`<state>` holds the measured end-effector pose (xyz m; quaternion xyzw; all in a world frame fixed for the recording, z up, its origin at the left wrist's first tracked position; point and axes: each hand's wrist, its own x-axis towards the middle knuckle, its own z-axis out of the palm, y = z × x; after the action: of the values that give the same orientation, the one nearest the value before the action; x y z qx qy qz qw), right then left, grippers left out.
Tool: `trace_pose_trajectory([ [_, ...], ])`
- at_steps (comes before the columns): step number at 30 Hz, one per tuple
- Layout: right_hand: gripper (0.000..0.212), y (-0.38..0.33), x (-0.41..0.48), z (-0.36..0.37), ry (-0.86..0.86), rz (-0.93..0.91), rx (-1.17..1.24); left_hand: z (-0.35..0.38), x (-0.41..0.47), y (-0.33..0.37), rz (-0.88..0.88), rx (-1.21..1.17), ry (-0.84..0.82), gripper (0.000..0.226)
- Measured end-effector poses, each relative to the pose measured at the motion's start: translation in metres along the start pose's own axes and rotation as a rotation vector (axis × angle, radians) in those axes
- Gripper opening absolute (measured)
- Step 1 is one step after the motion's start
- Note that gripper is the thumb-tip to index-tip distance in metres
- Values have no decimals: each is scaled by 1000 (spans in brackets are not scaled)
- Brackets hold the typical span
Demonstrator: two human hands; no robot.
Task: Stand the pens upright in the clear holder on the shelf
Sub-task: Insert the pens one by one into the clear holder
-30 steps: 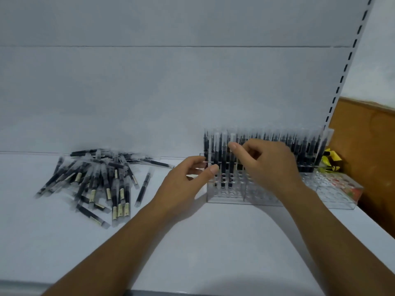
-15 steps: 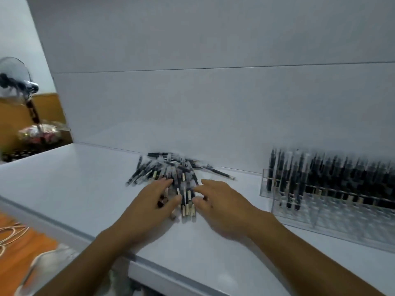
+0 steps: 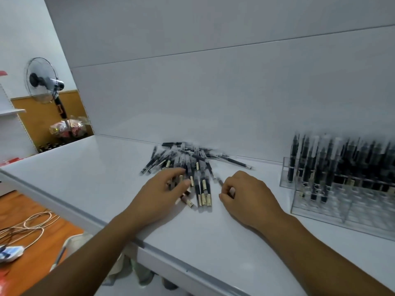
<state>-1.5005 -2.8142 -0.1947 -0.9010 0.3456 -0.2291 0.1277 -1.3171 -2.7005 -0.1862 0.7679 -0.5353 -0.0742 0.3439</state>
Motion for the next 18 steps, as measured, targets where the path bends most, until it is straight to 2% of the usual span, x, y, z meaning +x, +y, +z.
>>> trace_pose_trajectory([
  [3, 12, -2, -2, -2, -18, 15, -11, -5, 15, -5, -57, -75, 69, 38],
  [5, 15, -2, -3, -5, -42, 29, -6, -11, 29, -8, -113, -33, 89, 40],
  [8, 21, -4, -5, -8, -65, 58, 13, -20, 55, -4, -175, 182, -22, 45],
  [12, 23, -5, -5, -9, -74, 121, 234, -24, 87, 6, -250, 375, -182, 30],
  [15, 26, -5, -5, -9, -80, 172, 427, -25, 103, 11, -373, 298, -232, 36],
  [18, 27, -2, -3, -7, -57, 244, 544, -29, 110, 15, -481, 139, -290, 32],
])
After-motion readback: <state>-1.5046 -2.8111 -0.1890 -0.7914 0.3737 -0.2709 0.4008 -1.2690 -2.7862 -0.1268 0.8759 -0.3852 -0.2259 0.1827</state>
